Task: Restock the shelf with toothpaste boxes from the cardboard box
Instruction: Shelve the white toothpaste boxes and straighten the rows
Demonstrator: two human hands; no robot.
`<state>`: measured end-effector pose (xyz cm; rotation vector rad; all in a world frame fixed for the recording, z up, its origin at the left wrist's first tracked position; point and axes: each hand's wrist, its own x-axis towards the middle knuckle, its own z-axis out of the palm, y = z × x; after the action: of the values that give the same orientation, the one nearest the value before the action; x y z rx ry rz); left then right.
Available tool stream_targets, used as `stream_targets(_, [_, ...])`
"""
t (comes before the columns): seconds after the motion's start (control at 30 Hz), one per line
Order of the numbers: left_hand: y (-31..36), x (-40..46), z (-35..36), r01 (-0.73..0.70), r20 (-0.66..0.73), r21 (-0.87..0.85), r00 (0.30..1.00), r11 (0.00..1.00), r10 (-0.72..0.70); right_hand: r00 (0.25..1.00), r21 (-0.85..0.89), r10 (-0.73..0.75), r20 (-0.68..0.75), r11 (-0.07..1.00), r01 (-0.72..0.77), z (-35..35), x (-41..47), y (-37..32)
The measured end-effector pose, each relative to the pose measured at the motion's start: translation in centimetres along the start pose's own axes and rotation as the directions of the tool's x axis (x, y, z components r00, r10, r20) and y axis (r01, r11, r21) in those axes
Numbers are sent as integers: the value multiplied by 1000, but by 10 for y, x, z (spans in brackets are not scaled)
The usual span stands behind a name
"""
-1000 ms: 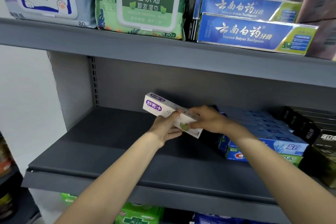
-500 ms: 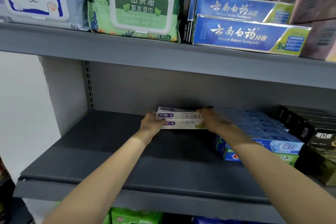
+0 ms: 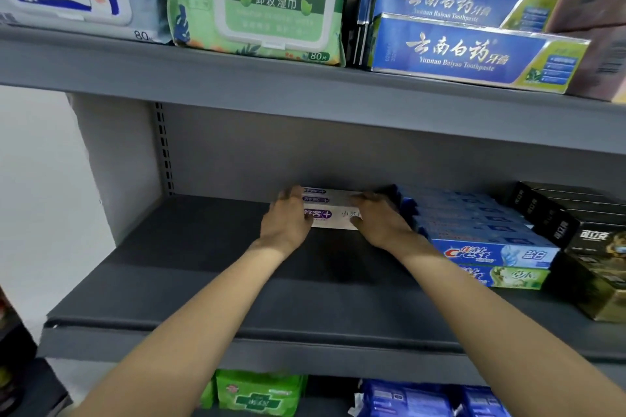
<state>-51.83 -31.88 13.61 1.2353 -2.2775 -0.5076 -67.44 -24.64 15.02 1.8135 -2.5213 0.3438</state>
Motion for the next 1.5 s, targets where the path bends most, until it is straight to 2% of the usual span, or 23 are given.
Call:
stream_targets(0.07, [3, -15, -5, -89, -49, 247, 993, 965, 104, 999, 92, -15, -38, 996, 18, -2, -15, -14])
stream_targets(0.13, [9, -37, -13, -141, -42, 399, 984, 906, 172, 996, 158, -41, -75, 986, 53, -6, -35, -30])
stream_targets(0.2, [9, -59, -20, -187, -78, 486, 964, 854, 255, 994, 216, -61, -89, 973, 79, -11, -58, -47])
stream_targets(0.27, [8, -85, -30, -177, -175, 467, 942, 866, 287, 989, 250, -99, -110, 960, 124, -13, -83, -63])
stream_targets(0.4, [2, -145, -47, -140, -193, 353, 957, 925, 219, 976, 297, -145, -162, 936, 188, -7, -138, -87])
stream_targets(0.5, [-11, -202, -60, -91, -246, 314, 953, 945, 174, 973, 332, -185, -141, 917, 223, 4, -187, -106])
stream_targets(0.77, [-64, -371, -86, 171, -176, 246, 976, 954, -130, 934, 418, -357, 6, 849, 322, 47, -317, -186])
stream_targets(0.87, [-95, -421, -95, 241, -134, 273, 968, 931, -211, 889, 404, -449, 94, 833, 378, 66, -354, -225])
stream_targets(1.03, [-154, -493, -115, 400, -113, 332, 916, 854, -385, 836, 425, -509, 205, 815, 393, 108, -398, -295])
stream_targets(1.2, [-243, -544, -139, 555, -63, 311, 822, 772, -565, 795, 408, -526, 301, 825, 391, 162, -420, -369])
stream_targets(1.37, [-345, -569, -162, 553, 75, 331, 792, 765, -605, 762, 406, -501, 410, 848, 340, 227, -414, -439])
stream_targets(1.5, [-417, -560, -167, 407, 288, 415, 789, 814, -542, 758, 338, -403, 514, 907, 252, 269, -400, -482])
